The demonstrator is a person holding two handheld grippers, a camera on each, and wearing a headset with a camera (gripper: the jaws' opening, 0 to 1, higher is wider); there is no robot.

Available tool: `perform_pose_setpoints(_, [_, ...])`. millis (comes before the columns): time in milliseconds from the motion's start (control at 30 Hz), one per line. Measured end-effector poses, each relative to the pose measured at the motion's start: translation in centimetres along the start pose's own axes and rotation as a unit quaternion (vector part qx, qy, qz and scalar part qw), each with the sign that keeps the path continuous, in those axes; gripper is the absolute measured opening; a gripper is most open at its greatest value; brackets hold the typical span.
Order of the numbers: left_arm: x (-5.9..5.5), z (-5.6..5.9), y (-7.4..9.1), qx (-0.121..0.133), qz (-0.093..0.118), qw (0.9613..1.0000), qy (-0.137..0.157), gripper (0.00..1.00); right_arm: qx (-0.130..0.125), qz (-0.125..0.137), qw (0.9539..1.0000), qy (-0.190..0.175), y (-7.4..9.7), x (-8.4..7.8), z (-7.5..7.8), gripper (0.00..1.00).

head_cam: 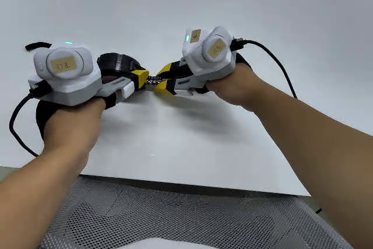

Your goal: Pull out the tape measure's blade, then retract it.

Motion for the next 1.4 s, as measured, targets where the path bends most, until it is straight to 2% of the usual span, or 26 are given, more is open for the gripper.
perform_pose_setpoints(433, [0.0,0.05,0.03,0.0,0.001,1.0,0.004,0.58,-0.001,0.005,1.0,0.005,-0.8,0.63,-0.11,0.11])
perform_pose_setpoints(1133, [-0.03,0.11,0.04,-0.001,0.005,0.9999,0.01,0.59,-0.003,0.013,0.9999,-0.01,-0.98,0.74,-0.24,0.12])
perform_pose_setpoints(1200, [-0.02,0.13,0.04,-0.001,0.005,0.9999,0.01,0.59,-0.002,0.014,0.9998,-0.016,-0.96,0.74,-0.3,0.13])
perform_pose_setpoints(1333, [0.04,0.19,0.06,0.001,0.008,0.9999,0.01,0.6,0.001,0.012,0.9998,-0.018,-0.91,0.6,-0.69,0.23])
perform_pose_setpoints(1400, [0.07,0.21,0.08,0.002,0.008,0.9999,0.007,0.61,-0.001,0.013,0.9996,-0.023,-0.95,0.63,-0.65,0.25])
Point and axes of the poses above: the centre of the closed fingertips' face, and the gripper's own axes: y roughly backward along the fingers, z roughly to its right, x roughly out of its top, the point moved 5 cm from there along y, roughly backward along the fingers, and after that the axes turned 2 degrees about -y, right-handed, at the moved point
